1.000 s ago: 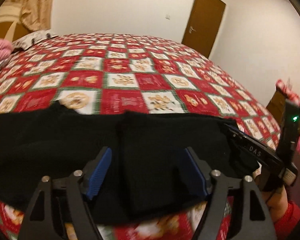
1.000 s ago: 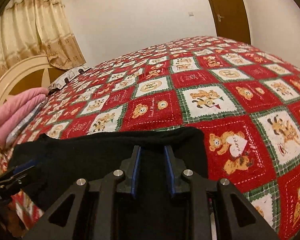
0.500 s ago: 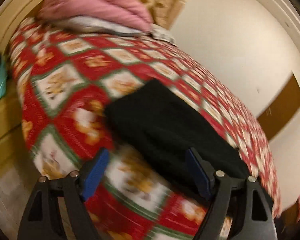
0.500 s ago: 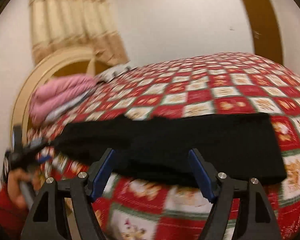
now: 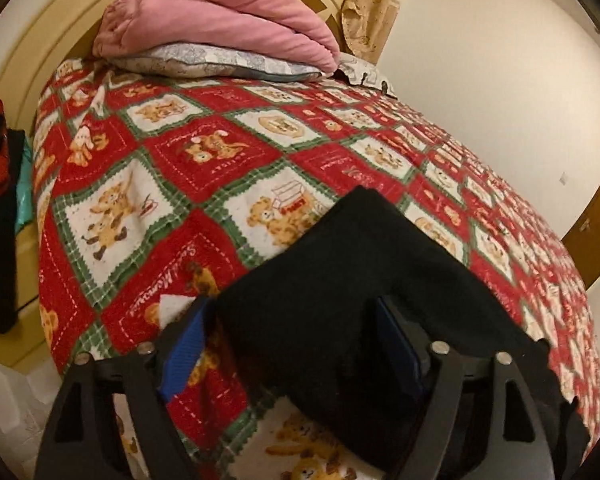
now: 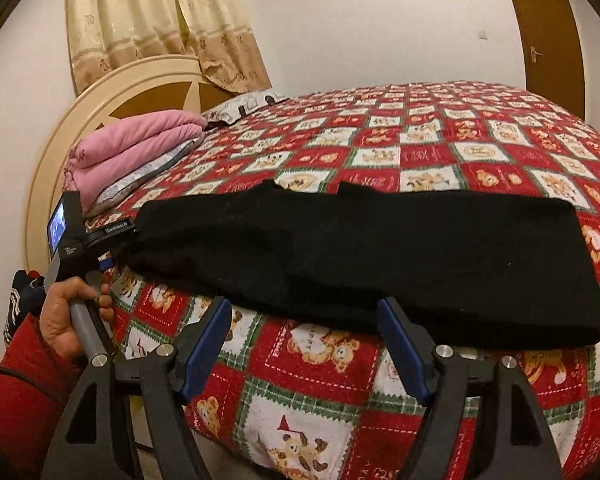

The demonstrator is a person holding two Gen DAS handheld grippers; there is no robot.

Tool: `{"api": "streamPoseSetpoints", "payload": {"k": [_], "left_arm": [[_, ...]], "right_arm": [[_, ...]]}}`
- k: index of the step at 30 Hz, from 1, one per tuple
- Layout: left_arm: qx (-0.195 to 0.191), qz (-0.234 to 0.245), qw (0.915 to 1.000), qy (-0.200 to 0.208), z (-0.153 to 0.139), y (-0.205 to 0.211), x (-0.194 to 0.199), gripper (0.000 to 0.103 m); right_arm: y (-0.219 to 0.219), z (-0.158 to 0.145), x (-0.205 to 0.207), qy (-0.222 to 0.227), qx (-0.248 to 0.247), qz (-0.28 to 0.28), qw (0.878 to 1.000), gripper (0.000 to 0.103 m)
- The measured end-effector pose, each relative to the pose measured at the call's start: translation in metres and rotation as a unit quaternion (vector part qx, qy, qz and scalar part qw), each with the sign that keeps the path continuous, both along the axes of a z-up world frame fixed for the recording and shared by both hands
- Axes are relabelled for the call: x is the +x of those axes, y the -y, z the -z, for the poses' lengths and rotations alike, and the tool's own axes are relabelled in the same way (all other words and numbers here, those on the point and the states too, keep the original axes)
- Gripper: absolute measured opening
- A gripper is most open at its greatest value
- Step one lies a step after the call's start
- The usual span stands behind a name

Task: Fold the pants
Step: 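Grasp one end of the folded black pants with the left gripper and lift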

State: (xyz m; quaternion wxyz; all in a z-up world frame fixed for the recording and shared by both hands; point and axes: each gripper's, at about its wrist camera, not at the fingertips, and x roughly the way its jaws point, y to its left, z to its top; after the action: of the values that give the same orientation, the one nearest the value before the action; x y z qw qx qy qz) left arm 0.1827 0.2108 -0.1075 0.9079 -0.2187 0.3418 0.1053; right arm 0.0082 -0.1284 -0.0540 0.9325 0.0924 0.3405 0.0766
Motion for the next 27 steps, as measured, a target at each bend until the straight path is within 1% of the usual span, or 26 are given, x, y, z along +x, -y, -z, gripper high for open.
{"api": "streamPoseSetpoints", "payload": {"k": [1,2,5,7,10,14,16,18,19,21,22,23,24,25,27], "left_arm": [[0.002,0.003,1.0000,0.001,-0.001,0.000,-0.002,0.072],[0.005,0.004,1.0000,0.000,-0.002,-0.001,-0.001,0.070],[0.004,0.006,1.0000,-0.003,-0.005,-0.003,-0.001,0.060],[0.003,0.009,1.0000,0.000,-0.007,-0.002,-0.002,0.044],[0.013,0.017,0.9998,-0.002,-0.009,0.001,0.001,0.039],[0.015,0.009,0.9998,0.004,-0.014,0.001,-0.005,0.037],[0.041,0.007,0.9991,0.008,-0.019,0.007,-0.010,0.037],[0.083,0.008,0.9964,0.011,-0.023,0.018,-0.012,0.038],[0.123,0.014,0.9922,0.009,-0.024,0.028,-0.012,0.040],[0.184,0.020,0.9828,0.003,-0.025,0.044,-0.008,0.046],[0.210,0.020,0.9776,0.000,-0.025,0.049,-0.005,0.056],[0.217,0.022,0.9758,-0.003,-0.025,0.050,-0.001,0.063],[0.210,0.024,0.9775,-0.005,-0.024,0.048,0.002,0.075],[0.194,0.021,0.9808,-0.012,-0.021,0.041,0.009,0.076],[0.172,0.013,0.9845,-0.035,-0.013,0.029,0.020,0.076]], "right_arm": [[-0.001,0.001,0.000,-0.001,0.000,-0.003,1.000,0.076],[-0.003,0.001,0.000,-0.002,0.000,-0.006,1.000,0.076],[-0.007,0.002,0.000,-0.005,0.002,-0.015,1.000,0.076],[-0.009,0.002,-0.001,-0.005,0.002,-0.018,1.000,0.076],[-0.009,0.000,-0.002,-0.002,0.003,-0.018,1.000,0.076],[-0.005,0.000,-0.003,-0.002,0.008,-0.013,1.000,0.076],[-0.003,0.000,-0.003,-0.004,0.012,-0.010,1.000,0.076],[-0.002,0.001,-0.002,-0.006,0.015,-0.009,1.000,0.076],[-0.002,0.002,-0.002,-0.008,0.017,-0.008,1.000,0.076],[-0.001,0.004,-0.001,-0.013,0.020,-0.010,1.000,0.076],[-0.001,0.004,-0.001,-0.015,0.020,-0.010,1.000,0.076],[0.000,0.005,-0.001,-0.016,0.020,-0.010,1.000,0.076],[0.000,0.005,-0.001,-0.017,0.020,-0.009,1.000,0.076],[0.001,0.005,0.000,-0.019,0.022,-0.008,1.000,0.076],[0.002,0.007,0.001,-0.021,0.025,-0.005,0.999,0.076]]}}
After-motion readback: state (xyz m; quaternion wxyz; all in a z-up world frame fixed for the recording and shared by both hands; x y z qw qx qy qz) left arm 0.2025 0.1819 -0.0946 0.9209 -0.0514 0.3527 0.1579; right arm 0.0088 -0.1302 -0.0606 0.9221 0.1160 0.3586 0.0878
